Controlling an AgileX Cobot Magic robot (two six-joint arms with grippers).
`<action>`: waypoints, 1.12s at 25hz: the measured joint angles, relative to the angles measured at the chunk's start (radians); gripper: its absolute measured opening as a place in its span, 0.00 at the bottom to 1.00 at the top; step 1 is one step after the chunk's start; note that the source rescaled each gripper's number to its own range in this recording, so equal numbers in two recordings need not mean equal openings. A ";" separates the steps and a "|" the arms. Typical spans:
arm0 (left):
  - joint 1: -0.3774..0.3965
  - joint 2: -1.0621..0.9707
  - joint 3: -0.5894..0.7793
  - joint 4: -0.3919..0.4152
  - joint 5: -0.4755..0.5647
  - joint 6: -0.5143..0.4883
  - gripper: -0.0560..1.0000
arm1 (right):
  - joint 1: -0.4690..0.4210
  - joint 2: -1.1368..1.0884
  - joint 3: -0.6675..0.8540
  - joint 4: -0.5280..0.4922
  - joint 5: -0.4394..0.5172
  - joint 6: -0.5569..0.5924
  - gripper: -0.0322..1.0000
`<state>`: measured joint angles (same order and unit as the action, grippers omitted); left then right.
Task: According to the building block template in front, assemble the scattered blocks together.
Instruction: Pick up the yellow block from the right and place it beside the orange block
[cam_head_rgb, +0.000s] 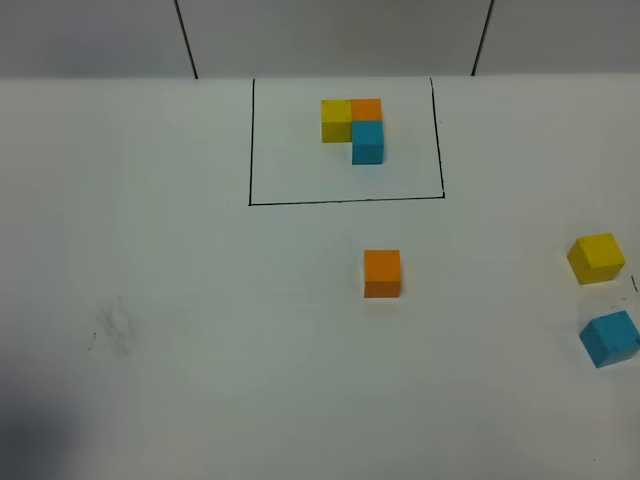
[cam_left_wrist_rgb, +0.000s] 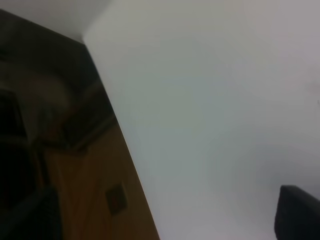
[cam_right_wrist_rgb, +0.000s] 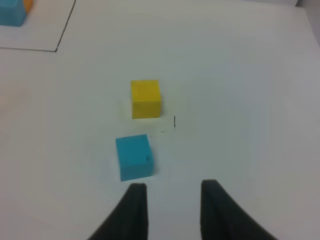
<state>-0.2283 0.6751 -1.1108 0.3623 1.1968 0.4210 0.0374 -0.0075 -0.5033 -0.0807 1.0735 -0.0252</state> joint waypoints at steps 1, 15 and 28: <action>0.000 -0.078 0.002 -0.010 0.000 -0.035 0.80 | 0.000 0.000 0.000 0.000 0.000 0.000 0.03; 0.000 -0.539 0.116 -0.282 0.001 -0.322 0.78 | 0.000 0.000 0.000 0.000 0.000 0.000 0.03; 0.000 -0.681 0.508 -0.372 -0.128 -0.406 0.76 | 0.000 0.000 0.000 0.000 0.000 0.000 0.03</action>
<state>-0.2283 -0.0064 -0.6032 -0.0096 1.0689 0.0150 0.0374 -0.0075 -0.5033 -0.0807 1.0735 -0.0252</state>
